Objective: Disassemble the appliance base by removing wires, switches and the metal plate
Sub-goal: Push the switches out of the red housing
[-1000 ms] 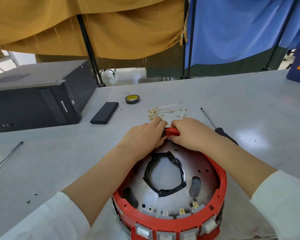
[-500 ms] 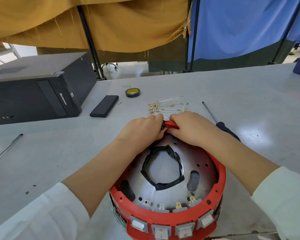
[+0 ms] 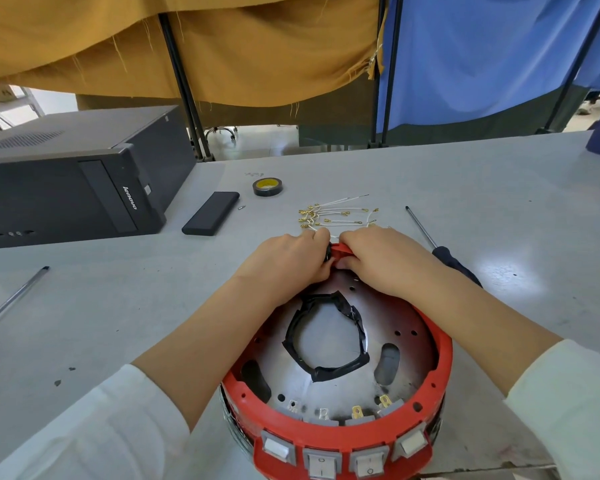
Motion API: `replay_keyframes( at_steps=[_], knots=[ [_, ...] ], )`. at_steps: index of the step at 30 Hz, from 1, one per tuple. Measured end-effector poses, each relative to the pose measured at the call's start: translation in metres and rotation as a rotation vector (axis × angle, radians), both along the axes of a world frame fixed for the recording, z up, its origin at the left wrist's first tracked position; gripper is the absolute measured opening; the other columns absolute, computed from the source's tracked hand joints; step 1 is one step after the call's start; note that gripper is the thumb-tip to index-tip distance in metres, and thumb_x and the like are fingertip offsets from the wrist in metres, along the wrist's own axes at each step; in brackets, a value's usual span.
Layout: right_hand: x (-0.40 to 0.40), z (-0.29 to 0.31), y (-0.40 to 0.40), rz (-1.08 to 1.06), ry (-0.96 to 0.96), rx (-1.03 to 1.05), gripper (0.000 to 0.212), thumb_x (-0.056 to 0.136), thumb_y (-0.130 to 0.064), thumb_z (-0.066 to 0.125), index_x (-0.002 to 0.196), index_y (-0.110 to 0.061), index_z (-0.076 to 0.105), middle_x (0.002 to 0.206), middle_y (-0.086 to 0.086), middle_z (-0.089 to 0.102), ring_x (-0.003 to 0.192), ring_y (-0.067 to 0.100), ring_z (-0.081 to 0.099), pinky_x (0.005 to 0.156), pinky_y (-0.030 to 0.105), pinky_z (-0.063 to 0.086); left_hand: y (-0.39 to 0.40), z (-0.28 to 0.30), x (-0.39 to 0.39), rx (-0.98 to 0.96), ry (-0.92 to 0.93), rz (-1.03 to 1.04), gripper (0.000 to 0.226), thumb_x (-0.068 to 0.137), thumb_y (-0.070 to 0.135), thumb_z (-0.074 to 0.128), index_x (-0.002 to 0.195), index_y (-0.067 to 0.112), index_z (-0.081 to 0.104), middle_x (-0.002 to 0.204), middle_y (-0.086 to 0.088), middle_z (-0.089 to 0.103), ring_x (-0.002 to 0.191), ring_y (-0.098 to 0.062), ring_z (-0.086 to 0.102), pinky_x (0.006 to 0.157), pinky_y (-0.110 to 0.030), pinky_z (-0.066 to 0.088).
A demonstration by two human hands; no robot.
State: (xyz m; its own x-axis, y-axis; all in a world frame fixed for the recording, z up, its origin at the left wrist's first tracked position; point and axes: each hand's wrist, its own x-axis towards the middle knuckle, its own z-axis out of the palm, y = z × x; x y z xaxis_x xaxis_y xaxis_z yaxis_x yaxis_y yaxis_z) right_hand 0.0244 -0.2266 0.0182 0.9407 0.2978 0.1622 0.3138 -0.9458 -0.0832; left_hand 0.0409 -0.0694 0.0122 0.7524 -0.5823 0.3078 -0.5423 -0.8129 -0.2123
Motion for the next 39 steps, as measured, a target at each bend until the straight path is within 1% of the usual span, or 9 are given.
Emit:
replay_keyframes(
  at_steps=[3, 6, 12, 15, 18, 21, 28, 36, 39],
  knots=[
    [-0.001, 0.0, 0.0, -0.002, -0.01, -0.005, 0.022, 0.093, -0.039, 0.05, 0.09, -0.018, 0.041, 0.098, 0.007, 0.06, 0.087, 0.027, 0.055, 0.062, 0.032, 0.031, 0.006, 0.005, 0.001, -0.068, 0.099, 0.018, 0.03, 0.092, 0.048, 0.042, 0.089, 0.02, 0.032, 0.094, -0.005, 0.06, 0.081, -0.033, 0.059, 0.056, -0.032, 0.028],
    [-0.005, 0.001, 0.003, 0.021, -0.094, -0.026, 0.035, 0.088, -0.043, 0.052, 0.112, -0.02, 0.041, 0.109, 0.002, 0.059, 0.093, 0.027, 0.058, 0.062, 0.033, 0.035, 0.014, 0.011, 0.001, -0.178, 0.231, 0.067, 0.039, 0.084, 0.057, 0.054, 0.099, 0.023, 0.042, 0.086, 0.003, 0.058, 0.078, -0.025, 0.055, 0.058, -0.032, 0.031],
    [-0.012, 0.002, 0.008, 0.198, -0.266, -0.147, 0.054, 0.086, -0.056, 0.046, 0.128, -0.022, 0.038, 0.123, -0.002, 0.054, 0.1, 0.023, 0.06, 0.066, 0.035, 0.042, 0.037, 0.018, 0.004, -0.349, 0.577, 0.048, 0.034, 0.088, 0.017, 0.057, 0.121, 0.023, 0.052, 0.106, 0.002, 0.061, 0.095, -0.016, 0.053, 0.072, -0.024, 0.033],
    [-0.008, 0.001, 0.016, 0.22, -0.309, -0.18, 0.048, 0.093, -0.056, 0.035, 0.122, -0.018, 0.04, 0.113, 0.002, 0.058, 0.087, 0.028, 0.062, 0.056, 0.033, 0.033, 0.041, 0.011, -0.002, -0.466, 0.542, 0.067, 0.022, 0.093, 0.021, 0.052, 0.115, 0.021, 0.058, 0.11, -0.002, 0.064, 0.1, -0.02, 0.056, 0.078, -0.026, 0.039],
    [0.001, 0.0, 0.025, 0.195, -0.305, -0.211, 0.039, 0.096, -0.05, 0.032, 0.11, -0.015, 0.041, 0.095, 0.008, 0.065, 0.08, 0.032, 0.063, 0.055, 0.033, 0.029, 0.04, 0.01, -0.004, -0.461, 0.521, 0.031, 0.029, 0.094, 0.02, 0.05, 0.122, 0.024, 0.056, 0.116, -0.001, 0.063, 0.104, -0.021, 0.056, 0.086, -0.031, 0.043],
    [0.005, -0.003, 0.027, 0.184, -0.297, -0.22, 0.036, 0.096, -0.047, 0.033, 0.105, -0.013, 0.042, 0.087, 0.011, 0.066, 0.076, 0.032, 0.063, 0.054, 0.033, 0.029, 0.042, 0.009, -0.004, -0.481, 0.504, 0.006, 0.03, 0.095, 0.02, 0.049, 0.123, 0.028, 0.056, 0.115, 0.001, 0.063, 0.102, -0.02, 0.056, 0.081, -0.027, 0.041],
    [0.008, -0.005, 0.03, 0.161, -0.295, -0.216, 0.034, 0.095, -0.045, 0.035, 0.102, -0.012, 0.043, 0.084, 0.011, 0.066, 0.074, 0.033, 0.062, 0.053, 0.033, 0.025, 0.042, 0.009, -0.004, -0.51, 0.504, -0.004, 0.031, 0.094, 0.022, 0.051, 0.123, 0.031, 0.057, 0.119, 0.004, 0.063, 0.107, -0.019, 0.056, 0.09, -0.035, 0.045],
    [0.003, -0.002, 0.03, 0.132, -0.261, -0.229, 0.033, 0.095, -0.044, 0.036, 0.101, -0.012, 0.041, 0.083, 0.013, 0.066, 0.073, 0.034, 0.061, 0.052, 0.034, 0.023, 0.041, 0.009, -0.006, -0.525, 0.509, 0.027, 0.026, 0.094, 0.029, 0.052, 0.118, 0.029, 0.059, 0.113, 0.002, 0.064, 0.103, -0.021, 0.056, 0.087, -0.036, 0.046],
    [0.004, 0.003, 0.03, 0.045, -0.178, -0.07, 0.026, 0.096, -0.042, 0.034, 0.093, -0.016, 0.032, 0.077, 0.011, 0.061, 0.064, 0.032, 0.048, 0.053, 0.035, 0.023, 0.042, 0.009, -0.007, -0.515, 0.501, 0.044, 0.021, 0.093, 0.025, 0.052, 0.112, 0.027, 0.061, 0.108, 0.001, 0.064, 0.1, -0.022, 0.056, 0.081, -0.031, 0.044]
  ],
)
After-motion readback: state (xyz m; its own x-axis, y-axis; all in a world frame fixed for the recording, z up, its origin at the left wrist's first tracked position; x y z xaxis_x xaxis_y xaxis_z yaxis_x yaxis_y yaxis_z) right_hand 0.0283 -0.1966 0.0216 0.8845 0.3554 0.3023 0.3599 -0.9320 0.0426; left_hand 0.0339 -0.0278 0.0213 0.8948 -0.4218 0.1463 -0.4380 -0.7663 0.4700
